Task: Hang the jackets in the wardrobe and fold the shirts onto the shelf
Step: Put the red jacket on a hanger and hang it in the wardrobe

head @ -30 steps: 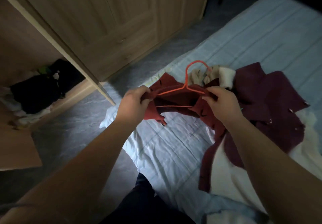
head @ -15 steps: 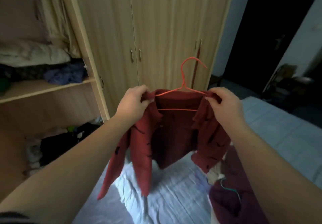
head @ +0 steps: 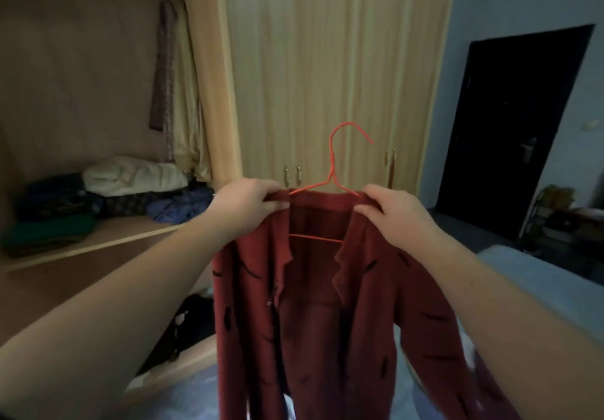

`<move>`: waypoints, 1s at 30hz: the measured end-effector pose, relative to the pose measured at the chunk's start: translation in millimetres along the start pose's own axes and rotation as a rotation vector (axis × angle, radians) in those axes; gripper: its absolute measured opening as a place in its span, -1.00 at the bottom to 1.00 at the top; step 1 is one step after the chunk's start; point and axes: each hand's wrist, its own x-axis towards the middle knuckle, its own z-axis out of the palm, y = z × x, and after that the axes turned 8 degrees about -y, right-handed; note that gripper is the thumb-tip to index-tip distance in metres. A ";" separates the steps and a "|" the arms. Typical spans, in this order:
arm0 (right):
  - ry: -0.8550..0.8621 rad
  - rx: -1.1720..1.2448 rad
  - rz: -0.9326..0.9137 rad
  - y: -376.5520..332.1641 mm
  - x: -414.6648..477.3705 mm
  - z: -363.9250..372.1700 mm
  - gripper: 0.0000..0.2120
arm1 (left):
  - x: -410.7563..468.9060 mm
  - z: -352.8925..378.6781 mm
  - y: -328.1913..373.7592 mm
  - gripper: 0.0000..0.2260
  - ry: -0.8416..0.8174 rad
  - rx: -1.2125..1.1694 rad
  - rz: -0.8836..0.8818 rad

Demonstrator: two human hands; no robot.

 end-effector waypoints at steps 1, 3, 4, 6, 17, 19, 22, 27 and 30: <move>0.026 0.013 0.000 -15.4 4.2 8.0 -0.81 | -10.3 -6.9 -14.0 -0.80 0.009 -0.034 -0.031; -0.047 -0.006 -0.001 -47.6 14.2 26.0 -0.76 | -31.9 -20.7 -45.4 -0.78 -0.048 -0.063 -0.093; -0.104 -0.021 -0.008 -64.6 17.6 35.8 -0.74 | -45.0 -26.7 -61.6 -0.75 -0.092 -0.057 -0.111; -0.085 -0.003 -0.024 -94.4 25.7 56.8 -0.72 | -72.4 -38.6 -89.5 -0.72 -0.100 -0.064 -0.135; 0.031 0.063 -0.274 -265.4 71.3 107.1 -0.71 | -183.5 -122.7 -210.7 -0.78 -0.147 -0.065 -0.173; 0.069 0.085 -0.275 -287.0 82.5 117.0 -0.69 | -199.3 -133.9 -233.7 -0.75 -0.187 -0.125 -0.185; 0.045 0.188 -0.280 -317.6 98.2 135.2 -0.71 | -213.6 -148.4 -260.0 -0.71 -0.204 -0.219 -0.216; 0.001 0.320 -0.320 -350.7 121.7 168.1 -0.75 | -220.3 -162.5 -295.3 -0.63 -0.259 -0.285 -0.280; 0.011 0.321 -0.323 -351.8 143.1 185.6 -0.79 | -220.3 -166.0 -315.2 -0.69 -0.419 -0.383 -0.324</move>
